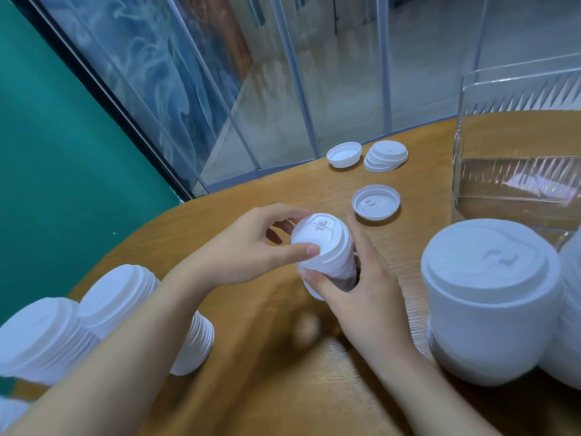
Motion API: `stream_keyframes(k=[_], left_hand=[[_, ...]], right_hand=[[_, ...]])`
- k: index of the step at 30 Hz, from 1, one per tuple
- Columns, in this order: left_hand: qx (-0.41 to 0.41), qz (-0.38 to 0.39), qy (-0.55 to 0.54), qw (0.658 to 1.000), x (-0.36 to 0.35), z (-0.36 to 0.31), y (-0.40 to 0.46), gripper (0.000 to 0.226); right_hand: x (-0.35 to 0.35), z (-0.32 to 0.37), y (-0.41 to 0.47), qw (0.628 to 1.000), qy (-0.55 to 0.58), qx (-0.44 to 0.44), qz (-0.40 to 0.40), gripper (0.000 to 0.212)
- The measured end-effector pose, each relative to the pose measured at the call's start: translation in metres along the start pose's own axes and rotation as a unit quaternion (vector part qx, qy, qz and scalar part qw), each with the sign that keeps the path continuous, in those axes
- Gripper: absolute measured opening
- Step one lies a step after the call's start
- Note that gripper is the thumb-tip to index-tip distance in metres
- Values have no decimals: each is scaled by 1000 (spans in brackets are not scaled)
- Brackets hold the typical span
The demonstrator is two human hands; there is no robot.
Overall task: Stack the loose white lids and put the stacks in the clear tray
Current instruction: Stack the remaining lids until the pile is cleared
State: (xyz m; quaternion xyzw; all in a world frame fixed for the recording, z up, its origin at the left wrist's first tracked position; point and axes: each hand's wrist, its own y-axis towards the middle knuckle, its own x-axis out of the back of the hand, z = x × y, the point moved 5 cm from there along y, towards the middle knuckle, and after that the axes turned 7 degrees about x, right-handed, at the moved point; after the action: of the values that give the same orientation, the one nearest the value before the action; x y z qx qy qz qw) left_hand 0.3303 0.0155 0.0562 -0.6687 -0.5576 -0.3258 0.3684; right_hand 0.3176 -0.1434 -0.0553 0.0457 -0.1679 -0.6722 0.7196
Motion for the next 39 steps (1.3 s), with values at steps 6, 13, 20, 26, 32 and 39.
stream_keyframes(k=[6,13,20,26,32,39], left_hand=[[4,14,15,1000,2,-3,8,39],[47,100,113,987,14,-16,28,33],[52,115,155,980,24,-44,92,31],[-14,119,208,971,-30,-31,159,78],[-14,133,177,975,-64,-17,179,112],[-5,102,154,983,-63,-14,179,107]], right_hand=[[0,3,-1,1000,8,9,6,100],[0,4,0,1000,14,1,11,103],[3,6,-4,1000,4,17,5,80],[4,0,-6,1000,22,19,12,82],[4,-1,-7,999,6,27,24,88],[4,-2,-6,999,4,25,24,88]])
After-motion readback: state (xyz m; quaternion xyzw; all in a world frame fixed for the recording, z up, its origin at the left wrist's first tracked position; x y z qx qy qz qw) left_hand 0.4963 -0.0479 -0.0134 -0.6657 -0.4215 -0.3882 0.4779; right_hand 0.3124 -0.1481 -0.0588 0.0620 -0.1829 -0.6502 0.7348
